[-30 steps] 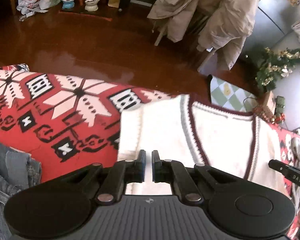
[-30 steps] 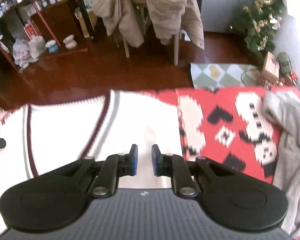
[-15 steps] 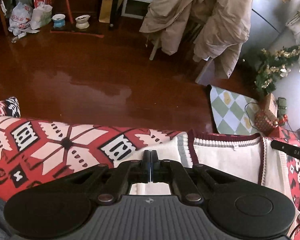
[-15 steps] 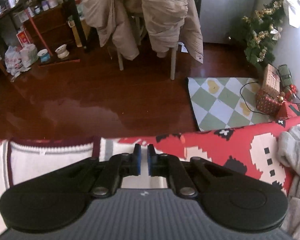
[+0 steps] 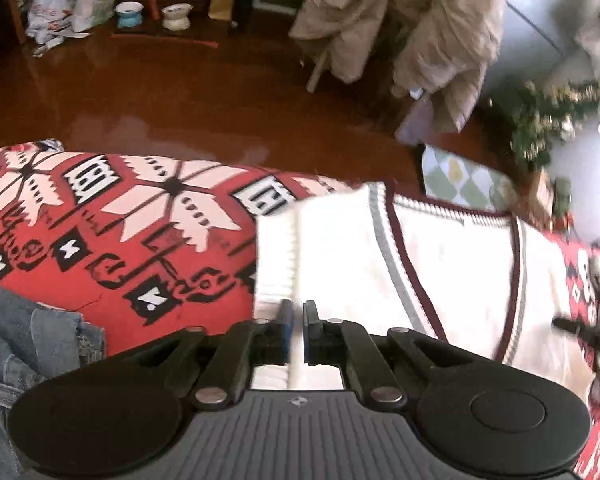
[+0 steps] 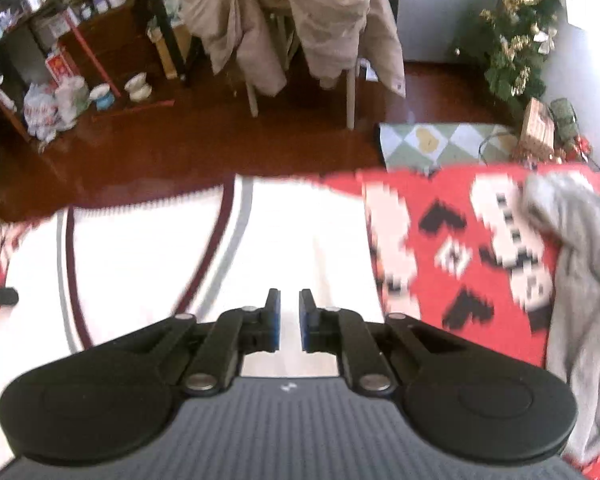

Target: Fold clothes

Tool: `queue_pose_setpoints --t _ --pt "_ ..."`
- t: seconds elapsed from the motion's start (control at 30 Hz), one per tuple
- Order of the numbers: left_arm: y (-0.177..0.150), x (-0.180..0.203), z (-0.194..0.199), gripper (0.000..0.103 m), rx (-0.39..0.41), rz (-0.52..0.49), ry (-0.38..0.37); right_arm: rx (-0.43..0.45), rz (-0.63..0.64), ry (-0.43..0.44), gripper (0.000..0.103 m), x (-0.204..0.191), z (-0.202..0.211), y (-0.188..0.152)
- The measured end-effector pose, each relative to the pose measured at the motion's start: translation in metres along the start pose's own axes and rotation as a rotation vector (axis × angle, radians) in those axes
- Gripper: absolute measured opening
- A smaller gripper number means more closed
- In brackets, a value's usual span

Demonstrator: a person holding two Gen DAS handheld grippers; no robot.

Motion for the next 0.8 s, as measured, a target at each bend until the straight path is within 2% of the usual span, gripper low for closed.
queue_pose_setpoints --t 0.07,0.13,0.47,0.6,0.7,0.8 --pt "0.006 -0.001 -0.003 0.005 0.007 0.009 -0.007 -0.025 0.000 -0.017 0.010 0.002 -0.003 -0.012" --pt "0.015 -0.002 -0.007 0.005 0.021 0.004 -0.010 -0.010 -0.005 -0.019 0.009 0.007 -0.009 -0.011" --pt "0.055 0.005 -0.023 0.004 0.065 -0.103 0.017 0.051 0.047 -0.021 0.006 0.007 -0.042 0.054" --pt "0.066 0.001 -0.013 0.007 0.091 -0.081 0.018 0.074 0.035 -0.016 0.009 0.007 -0.041 0.073" --pt "0.058 -0.001 0.002 0.007 0.086 -0.068 -0.008 0.088 0.015 -0.006 0.012 0.011 -0.024 0.074" --pt "0.036 0.004 0.017 0.007 0.050 -0.087 -0.031 0.067 0.027 -0.008 0.016 0.015 -0.004 0.053"
Point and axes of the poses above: each gripper's, at about its wrist camera, not at the fingertips, and z roughly against the way its jaws point, x to its right, y to its top, the point moved 10 cm from there along -z, roughly the way its jaws point, and after that the axes turned 1 degree about z, right-handed, at the moved point
